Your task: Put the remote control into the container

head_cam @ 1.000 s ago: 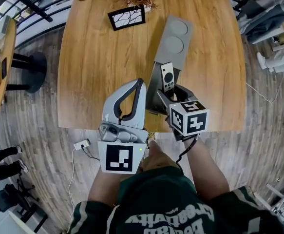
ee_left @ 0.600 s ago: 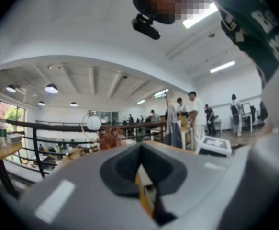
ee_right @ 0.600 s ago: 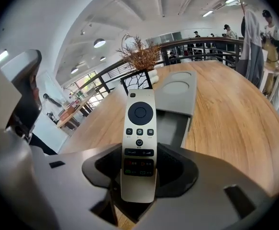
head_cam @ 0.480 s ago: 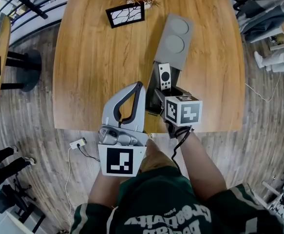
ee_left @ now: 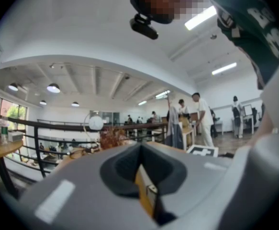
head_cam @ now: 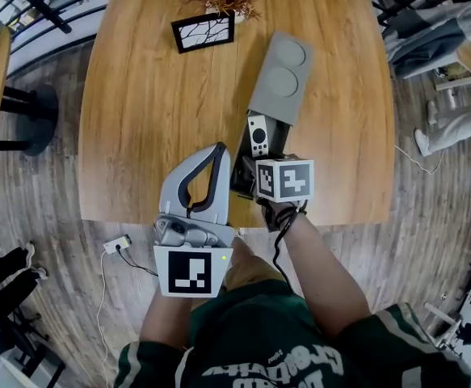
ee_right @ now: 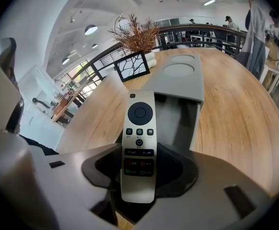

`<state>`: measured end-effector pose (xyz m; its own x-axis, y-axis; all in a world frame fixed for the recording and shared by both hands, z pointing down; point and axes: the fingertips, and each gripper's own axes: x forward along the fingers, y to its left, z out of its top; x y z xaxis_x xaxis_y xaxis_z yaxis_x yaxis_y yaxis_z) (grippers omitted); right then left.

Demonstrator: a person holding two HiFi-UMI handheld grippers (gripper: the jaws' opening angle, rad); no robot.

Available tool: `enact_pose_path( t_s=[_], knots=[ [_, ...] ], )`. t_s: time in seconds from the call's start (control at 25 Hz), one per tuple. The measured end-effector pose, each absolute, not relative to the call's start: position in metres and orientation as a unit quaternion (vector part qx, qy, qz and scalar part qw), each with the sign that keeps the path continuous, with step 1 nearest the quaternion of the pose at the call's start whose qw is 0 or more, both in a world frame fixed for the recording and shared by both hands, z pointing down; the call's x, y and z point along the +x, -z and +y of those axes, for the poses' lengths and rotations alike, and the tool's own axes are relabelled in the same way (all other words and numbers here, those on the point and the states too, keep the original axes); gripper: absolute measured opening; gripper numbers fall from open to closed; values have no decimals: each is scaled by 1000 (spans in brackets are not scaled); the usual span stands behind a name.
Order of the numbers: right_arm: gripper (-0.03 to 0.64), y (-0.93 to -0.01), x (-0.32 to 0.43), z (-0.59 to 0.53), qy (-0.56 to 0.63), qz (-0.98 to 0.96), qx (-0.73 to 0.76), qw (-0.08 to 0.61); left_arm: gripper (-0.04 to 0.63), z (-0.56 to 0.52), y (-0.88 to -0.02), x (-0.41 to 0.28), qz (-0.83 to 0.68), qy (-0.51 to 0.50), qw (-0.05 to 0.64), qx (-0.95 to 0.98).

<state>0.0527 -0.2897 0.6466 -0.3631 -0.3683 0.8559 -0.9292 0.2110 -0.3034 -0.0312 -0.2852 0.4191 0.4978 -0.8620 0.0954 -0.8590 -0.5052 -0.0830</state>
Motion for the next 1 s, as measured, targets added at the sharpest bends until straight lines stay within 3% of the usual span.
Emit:
enact_pose_path(
  t_s=[0.44, 1.0],
  knots=[
    [213, -652, 54, -286, -518, -640, 485, 295, -2, -285, -411, -38, 504, 45, 18, -862],
    [213, -667, 48, -278, -524, -610, 469, 365, -2, -292, -411, -51, 503, 42, 48, -862]
  ],
)
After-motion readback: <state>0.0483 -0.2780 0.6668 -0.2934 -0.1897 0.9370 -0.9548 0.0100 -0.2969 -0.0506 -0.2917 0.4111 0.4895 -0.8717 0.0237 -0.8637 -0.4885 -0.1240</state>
